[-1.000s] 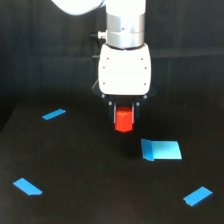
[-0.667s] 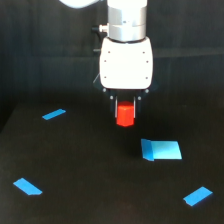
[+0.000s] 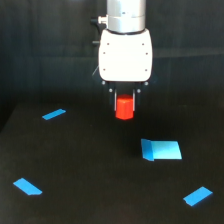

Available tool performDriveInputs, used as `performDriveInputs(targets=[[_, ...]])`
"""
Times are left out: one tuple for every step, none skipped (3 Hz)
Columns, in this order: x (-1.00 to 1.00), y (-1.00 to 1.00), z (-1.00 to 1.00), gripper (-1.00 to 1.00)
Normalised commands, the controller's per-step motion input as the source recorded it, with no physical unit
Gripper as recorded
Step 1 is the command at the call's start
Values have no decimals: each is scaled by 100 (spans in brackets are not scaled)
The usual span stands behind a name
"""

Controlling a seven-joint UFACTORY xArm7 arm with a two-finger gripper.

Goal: Pick up the red object from the table

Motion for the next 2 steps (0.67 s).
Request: performDriveInputs(targets=[[-8,-1,19,-90],[-10,2,15,-100]])
